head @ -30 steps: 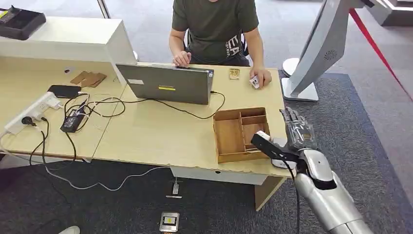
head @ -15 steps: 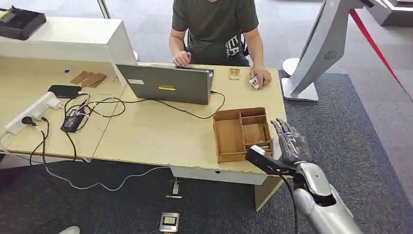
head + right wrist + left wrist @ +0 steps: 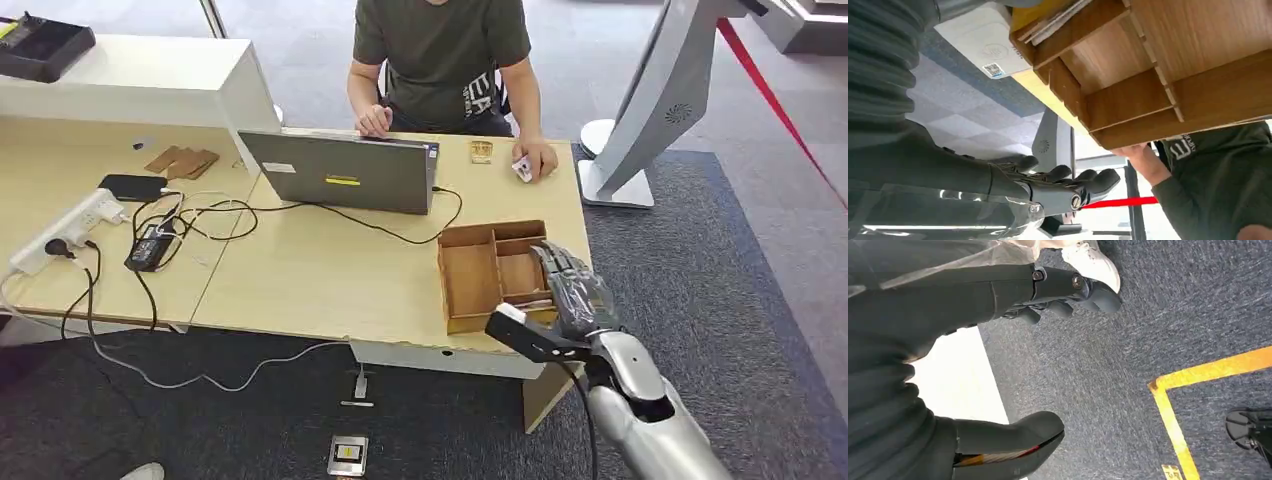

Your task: Pass the card to the sensor for recognition and then transmit it.

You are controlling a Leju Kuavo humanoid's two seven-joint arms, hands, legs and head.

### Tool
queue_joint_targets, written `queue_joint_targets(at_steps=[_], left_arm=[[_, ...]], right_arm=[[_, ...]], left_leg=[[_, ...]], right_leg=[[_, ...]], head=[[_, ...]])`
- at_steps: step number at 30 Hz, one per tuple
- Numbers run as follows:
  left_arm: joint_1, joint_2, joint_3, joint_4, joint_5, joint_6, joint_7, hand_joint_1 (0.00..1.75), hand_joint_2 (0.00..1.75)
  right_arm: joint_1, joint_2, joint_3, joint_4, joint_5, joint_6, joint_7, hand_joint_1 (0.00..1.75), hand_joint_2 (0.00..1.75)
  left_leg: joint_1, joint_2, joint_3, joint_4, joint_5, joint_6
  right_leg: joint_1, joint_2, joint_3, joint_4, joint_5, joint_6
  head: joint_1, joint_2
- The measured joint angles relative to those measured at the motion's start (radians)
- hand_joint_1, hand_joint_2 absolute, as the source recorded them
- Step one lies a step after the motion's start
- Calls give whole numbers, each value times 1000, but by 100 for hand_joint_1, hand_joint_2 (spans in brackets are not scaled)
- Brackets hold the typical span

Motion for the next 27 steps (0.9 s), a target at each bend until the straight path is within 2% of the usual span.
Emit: queue_joint_targets(at_steps=[16, 27], left_arm=[[-1, 0, 0, 0, 0, 0, -6, 0, 175], [0, 0, -1, 0, 0, 0, -9, 0, 175]], right_arm=[[-80, 59, 35, 173, -5, -50, -9, 0, 175], [-95, 75, 39, 253, 10, -62, -11, 0, 175]], left_leg=[[0, 0, 0, 0, 0, 0], [0, 0, 0, 0, 0, 0]], right_leg=[[0, 0, 0, 0, 0, 0], [0, 0, 0, 0, 0, 0]], head=[[0, 0], [0, 0]])
